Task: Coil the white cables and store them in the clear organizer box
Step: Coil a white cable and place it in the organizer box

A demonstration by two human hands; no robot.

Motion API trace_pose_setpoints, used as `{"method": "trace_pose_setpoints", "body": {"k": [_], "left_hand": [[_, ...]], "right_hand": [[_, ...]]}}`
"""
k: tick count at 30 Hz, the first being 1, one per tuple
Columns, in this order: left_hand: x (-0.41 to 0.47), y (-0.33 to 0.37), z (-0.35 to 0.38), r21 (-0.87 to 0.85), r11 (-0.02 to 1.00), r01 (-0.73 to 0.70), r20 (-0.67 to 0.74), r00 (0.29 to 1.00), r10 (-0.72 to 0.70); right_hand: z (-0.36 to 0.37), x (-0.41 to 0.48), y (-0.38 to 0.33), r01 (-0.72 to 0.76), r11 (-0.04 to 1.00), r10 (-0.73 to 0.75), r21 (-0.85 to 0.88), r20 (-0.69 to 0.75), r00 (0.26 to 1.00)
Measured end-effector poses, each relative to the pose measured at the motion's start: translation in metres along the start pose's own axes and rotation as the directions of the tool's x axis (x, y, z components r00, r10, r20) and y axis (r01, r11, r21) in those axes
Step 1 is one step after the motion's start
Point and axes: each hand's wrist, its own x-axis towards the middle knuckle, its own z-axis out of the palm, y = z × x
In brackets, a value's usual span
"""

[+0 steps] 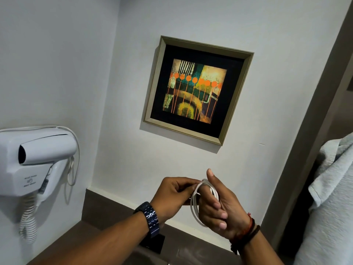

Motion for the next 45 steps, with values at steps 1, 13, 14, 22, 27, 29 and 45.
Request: {"method": "trace_pose_setpoints", "body": {"k": [1,13,14,22,27,29,45], "left_hand": [[-0.001,-0.001,-0.001,-0.034,0.999,0.043,0.045,0.998,-0.041],[-0.001,-0.003,0.001,0.137,0.990,-0.029,0.168,0.986,0.006],[0.000,-0.005,0.003,0.144,0.989,-0.031,0.138,0.990,0.011],[0.001,-0.013,0.010,0.190,0.982,-0.006,0.021,1.000,0.002],[0.004,-0.017,0.007,0.132,0.989,0.064,-0.025,0.998,-0.062],[0.004,-0.019,0.003,0.062,0.993,0.100,-0.033,0.995,-0.098],[-0.011,-0.047,-0.013,-0.377,0.871,0.317,0.060,0.946,-0.319]], "right_hand": [[-0.001,-0.001,0.000,0.005,1.000,-0.005,0.006,-0.004,1.000],[-0.019,-0.006,0.010,0.013,0.998,-0.012,0.067,-0.017,1.000],[-0.019,-0.006,0.010,0.016,0.998,-0.015,0.067,-0.017,1.000],[-0.018,-0.010,0.017,0.095,0.964,-0.157,-0.249,-0.245,0.957],[-0.019,-0.010,0.022,0.141,0.923,-0.265,-0.358,-0.325,0.908],[-0.022,-0.014,0.024,0.170,0.896,-0.330,-0.410,-0.359,0.873],[-0.037,-0.029,0.041,-0.192,0.561,-0.472,-0.805,-0.502,0.725]]}}
